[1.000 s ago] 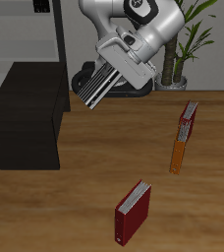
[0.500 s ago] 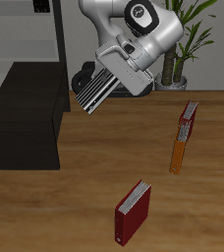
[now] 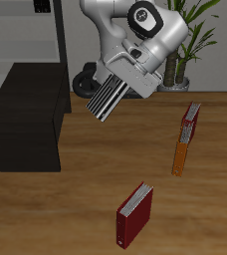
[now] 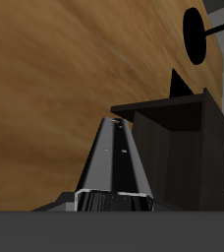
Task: Place the striped book in the top region of the shelf
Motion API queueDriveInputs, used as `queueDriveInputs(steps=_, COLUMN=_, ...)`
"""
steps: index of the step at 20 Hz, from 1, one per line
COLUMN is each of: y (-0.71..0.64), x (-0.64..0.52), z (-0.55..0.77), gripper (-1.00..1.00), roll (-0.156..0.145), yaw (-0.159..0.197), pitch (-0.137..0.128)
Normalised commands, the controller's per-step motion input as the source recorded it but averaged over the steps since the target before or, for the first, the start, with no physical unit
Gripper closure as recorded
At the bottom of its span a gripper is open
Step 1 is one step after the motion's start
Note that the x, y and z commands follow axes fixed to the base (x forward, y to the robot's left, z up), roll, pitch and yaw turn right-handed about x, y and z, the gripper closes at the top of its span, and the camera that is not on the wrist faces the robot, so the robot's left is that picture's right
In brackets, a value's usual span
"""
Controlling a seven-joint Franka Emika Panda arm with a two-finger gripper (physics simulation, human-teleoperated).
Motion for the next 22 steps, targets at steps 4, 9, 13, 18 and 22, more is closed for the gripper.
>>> queueDriveInputs(steps=4, y=0.06, x=0.07, z=-0.07, gripper=1.0, roll=0.111, yaw=0.029, pitch=0.028)
queueDriveInputs(steps=9, y=-0.09, x=-0.03, z=0.06, gripper=1.0, roll=-0.021, yaw=-0.046, pitch=-0.002)
queueDriveInputs(steps=13, y=-0.1, x=0.04, z=-0.1, gripper=1.0, roll=-0.124, yaw=0.093, pitch=0.106)
queueDriveInputs(steps=18, y=0.05, x=-0.05, z=0.05, gripper=1.0, roll=-0.047, yaw=0.043, pitch=-0.018)
queueDriveInputs(steps=22, y=0.0, x=-0.03, z=-0.05, gripper=1.0, roll=-0.134, yaw=0.032, pitch=0.002)
